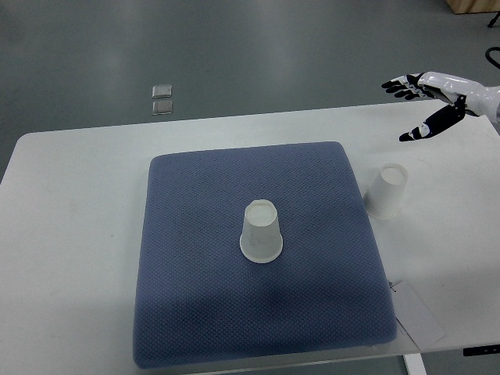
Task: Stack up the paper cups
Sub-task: 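Lower the right hand around the cup and close its fingers, then lift the grasped cup up off the table with the right hand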
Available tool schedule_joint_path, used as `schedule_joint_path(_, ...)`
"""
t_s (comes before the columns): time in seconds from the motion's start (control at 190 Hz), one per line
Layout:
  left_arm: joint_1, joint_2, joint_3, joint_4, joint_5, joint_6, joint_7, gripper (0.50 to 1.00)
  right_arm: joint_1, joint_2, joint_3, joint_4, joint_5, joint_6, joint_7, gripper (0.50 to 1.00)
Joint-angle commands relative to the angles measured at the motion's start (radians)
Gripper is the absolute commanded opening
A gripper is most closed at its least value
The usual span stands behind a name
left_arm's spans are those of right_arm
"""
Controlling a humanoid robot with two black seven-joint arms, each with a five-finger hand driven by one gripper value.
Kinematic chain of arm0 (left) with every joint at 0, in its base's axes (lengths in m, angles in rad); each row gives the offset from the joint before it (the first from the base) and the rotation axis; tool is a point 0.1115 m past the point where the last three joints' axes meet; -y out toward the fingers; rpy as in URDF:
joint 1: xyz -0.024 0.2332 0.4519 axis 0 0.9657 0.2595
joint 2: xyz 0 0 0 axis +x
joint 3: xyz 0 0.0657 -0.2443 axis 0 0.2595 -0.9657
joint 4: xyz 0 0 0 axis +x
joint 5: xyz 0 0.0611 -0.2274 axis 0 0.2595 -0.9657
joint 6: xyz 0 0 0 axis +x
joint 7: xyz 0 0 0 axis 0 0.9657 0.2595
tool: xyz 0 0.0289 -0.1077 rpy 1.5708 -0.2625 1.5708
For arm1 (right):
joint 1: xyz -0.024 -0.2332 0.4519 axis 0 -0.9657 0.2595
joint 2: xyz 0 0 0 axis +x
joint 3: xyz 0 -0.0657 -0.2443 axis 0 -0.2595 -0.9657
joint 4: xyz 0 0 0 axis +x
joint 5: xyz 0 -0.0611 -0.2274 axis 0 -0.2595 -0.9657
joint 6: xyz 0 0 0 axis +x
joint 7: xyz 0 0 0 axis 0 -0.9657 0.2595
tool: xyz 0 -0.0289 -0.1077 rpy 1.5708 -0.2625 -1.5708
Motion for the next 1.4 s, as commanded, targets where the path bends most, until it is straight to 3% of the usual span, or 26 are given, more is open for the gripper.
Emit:
schedule_joint_path(0.0,0.000,0.000,-0.001,0.000,0.000,0.000,0.000,1.000,0.018,-0.032,-0.066,0.063,-0.070,0.001,0.001,0.917)
schedule_joint_path(0.358,0.000,0.000,-0.001,0.000,0.000,0.000,0.000,1.000,0.090,-0.034,-0.292,0.108,-0.201,-0.042,0.002,0.917)
schedule_joint_path(0.864,0.000,0.000,0.000,0.000,0.000,0.000,0.000,1.000,0.129,0.001,-0.441,0.049,-0.245,-0.142,0.004,0.889)
schedule_joint_path(1.153,0.000,0.000,0.000,0.000,0.000,0.000,0.000,1.000,0.127,0.011,-0.471,0.036,-0.253,-0.154,0.005,0.758)
schedule_joint_path(1.322,0.000,0.000,0.000,0.000,0.000,0.000,0.000,1.000,0.124,0.012,-0.474,0.030,-0.262,-0.154,0.005,0.637)
schedule_joint_path(1.385,0.000,0.000,-0.001,0.000,0.000,0.000,0.000,1.000,0.126,0.015,-0.481,0.028,-0.262,-0.159,0.007,0.568)
schedule_joint_path(1.396,0.000,0.000,-0.001,0.000,0.000,0.000,0.000,1.000,0.126,0.015,-0.481,0.028,-0.261,-0.162,0.005,0.537)
